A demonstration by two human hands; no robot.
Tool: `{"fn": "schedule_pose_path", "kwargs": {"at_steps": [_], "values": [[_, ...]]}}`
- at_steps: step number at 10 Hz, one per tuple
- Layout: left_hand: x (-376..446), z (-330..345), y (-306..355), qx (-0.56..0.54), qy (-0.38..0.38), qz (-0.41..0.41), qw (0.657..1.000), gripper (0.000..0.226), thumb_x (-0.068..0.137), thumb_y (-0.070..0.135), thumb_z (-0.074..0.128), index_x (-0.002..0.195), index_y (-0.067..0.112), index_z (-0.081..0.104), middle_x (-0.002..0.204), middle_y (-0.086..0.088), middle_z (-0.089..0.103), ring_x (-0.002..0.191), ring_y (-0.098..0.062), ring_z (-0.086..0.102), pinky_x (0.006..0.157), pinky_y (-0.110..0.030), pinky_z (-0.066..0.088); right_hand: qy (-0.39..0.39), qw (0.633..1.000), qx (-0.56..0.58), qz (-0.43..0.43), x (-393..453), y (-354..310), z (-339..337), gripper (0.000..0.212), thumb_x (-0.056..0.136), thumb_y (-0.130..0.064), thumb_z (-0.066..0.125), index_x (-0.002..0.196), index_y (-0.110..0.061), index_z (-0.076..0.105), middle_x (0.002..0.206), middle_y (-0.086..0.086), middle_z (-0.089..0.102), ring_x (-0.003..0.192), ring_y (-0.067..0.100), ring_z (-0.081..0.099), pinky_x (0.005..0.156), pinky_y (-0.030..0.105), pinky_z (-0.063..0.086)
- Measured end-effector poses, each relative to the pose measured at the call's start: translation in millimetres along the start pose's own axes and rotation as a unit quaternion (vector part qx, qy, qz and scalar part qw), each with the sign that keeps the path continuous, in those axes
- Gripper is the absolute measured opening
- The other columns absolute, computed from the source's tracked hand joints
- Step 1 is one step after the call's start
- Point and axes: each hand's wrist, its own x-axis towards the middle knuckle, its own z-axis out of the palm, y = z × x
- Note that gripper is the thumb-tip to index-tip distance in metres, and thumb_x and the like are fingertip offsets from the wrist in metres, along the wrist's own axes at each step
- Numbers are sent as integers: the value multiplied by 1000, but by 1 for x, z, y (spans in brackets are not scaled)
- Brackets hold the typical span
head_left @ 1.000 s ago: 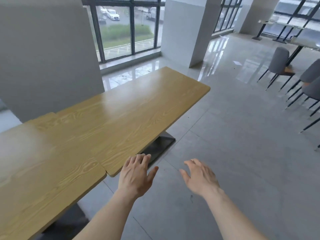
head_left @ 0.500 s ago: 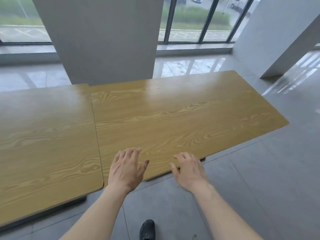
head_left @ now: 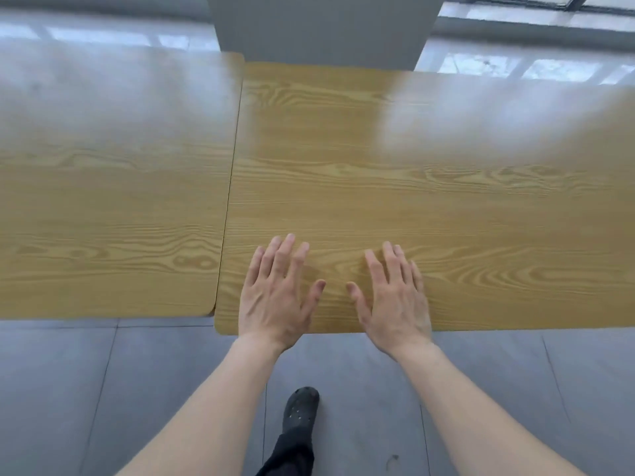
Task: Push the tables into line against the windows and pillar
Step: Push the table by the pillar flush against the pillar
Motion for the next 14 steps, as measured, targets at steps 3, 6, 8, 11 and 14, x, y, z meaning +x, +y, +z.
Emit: {"fn": "schedule_pose_path", "kwargs": {"at_steps": [3,6,8,11,14], "values": [[-2,26,-3,12,60,-19,998,65,99,60,37,154,25,39,164,1,33,156,-21,19,128,-44,11,127,992,13,-21,6,8,29,66,96,-55,41,147,-14,46,157,17,39,150,35,29,122,53,19],[6,25,-6,9,69,-22,997,63,99,59,41,153,27,42,163,3,36,156,-19,20,126,-45,16,148,989,3,-26,14,6,30,66,95,-54,43,145,-11,48,156,20,40,149,37,29,121,54,20],[19,26,-11,16,74,-14,997,63,99,60,41,152,28,42,163,3,36,156,-19,20,127,-45,15,153,988,1,-19,26,6,33,66,95,-55,41,145,-12,48,156,20,40,149,37,28,122,54,18],[33,27,-15,10,73,-4,997,63,98,62,39,152,28,41,163,3,35,155,-19,20,127,-45,15,152,988,-3,-10,36,5,32,66,95,-54,42,145,-12,48,156,20,40,149,38,28,121,55,19],[38,27,-16,-3,70,-4,998,64,98,63,38,152,29,41,163,3,35,155,-19,19,127,-43,12,144,990,-8,-3,39,4,31,65,95,-54,42,146,-13,46,157,17,39,150,35,27,122,54,18]]}}
